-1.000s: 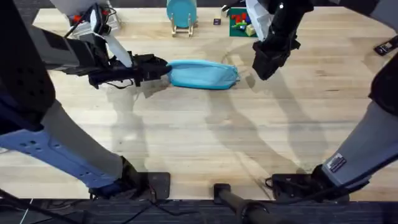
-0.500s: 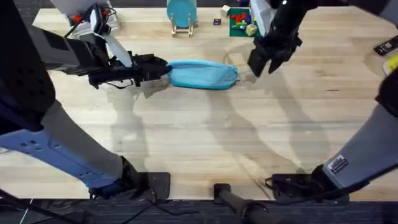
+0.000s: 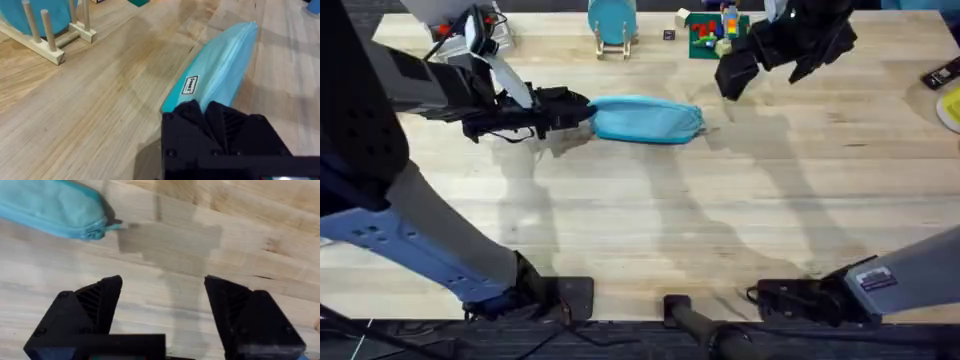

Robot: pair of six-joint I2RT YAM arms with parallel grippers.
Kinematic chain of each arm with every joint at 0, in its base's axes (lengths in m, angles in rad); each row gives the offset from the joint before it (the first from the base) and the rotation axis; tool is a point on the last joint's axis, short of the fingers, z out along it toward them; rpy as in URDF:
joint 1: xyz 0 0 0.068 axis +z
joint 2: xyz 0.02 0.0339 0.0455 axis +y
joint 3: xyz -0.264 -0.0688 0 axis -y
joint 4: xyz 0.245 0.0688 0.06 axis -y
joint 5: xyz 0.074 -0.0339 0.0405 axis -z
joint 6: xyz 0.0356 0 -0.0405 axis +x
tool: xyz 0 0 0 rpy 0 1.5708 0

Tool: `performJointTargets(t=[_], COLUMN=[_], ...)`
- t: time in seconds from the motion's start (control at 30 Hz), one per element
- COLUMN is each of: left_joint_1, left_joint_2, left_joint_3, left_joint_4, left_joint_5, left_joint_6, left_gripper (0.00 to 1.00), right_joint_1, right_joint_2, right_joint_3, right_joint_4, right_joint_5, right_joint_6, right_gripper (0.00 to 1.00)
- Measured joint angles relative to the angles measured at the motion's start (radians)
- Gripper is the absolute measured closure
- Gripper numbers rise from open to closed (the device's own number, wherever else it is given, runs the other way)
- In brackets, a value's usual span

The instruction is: Unzip the bag, pick up the pens from the table one at a time and place them inside, then zip the bag closed.

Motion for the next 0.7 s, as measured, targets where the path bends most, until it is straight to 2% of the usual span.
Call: performJointTargets(t=[0.1, 0.13, 0.3, 0.33, 0.53, 0.6, 0.7], left_joint_1=[0.0, 0.0, 0.02, 0.023, 0.026, 0.03, 0.04], left_joint_2=[0.0, 0.0, 0.0, 0.0, 0.0, 0.0, 0.0], left_joint_3=[0.0, 0.0, 0.0, 0.0, 0.007, 0.026, 0.079], left_joint_4=[0.0, 0.001, 0.003, 0.001, 0.0, 0.0, -0.009], left_joint_5=[0.0, -0.001, -0.047, -0.051, -0.061, -0.061, -0.074], left_joint_6=[0.0, 0.002, -0.001, -0.004, -0.036, -0.087, -0.218], left_gripper=[0.957, 0.9, 0.091, 0.036, 0.006, 0.006, 0.006], right_joint_1=[0.038, 0.048, 0.085, 0.086, 0.087, 0.087, 0.087], right_joint_2=[-0.039, -0.05, -0.109, -0.119, -0.181, -0.196, -0.216], right_joint_3=[0.0, 0.0, 0.0, 0.0, 0.0, 0.0, 0.0], right_joint_4=[-0.005, -0.006, -0.009, -0.009, -0.009, -0.011, -0.012], right_joint_5=[0.014, 0.016, 0.022, 0.022, 0.032, 0.043, 0.056], right_joint_6=[0.014, 0.017, 0.02, 0.02, 0.021, 0.021, 0.022], right_gripper=[0.005, 0.005, 0.005, 0.005, 0.005, 0.005, 0.005])
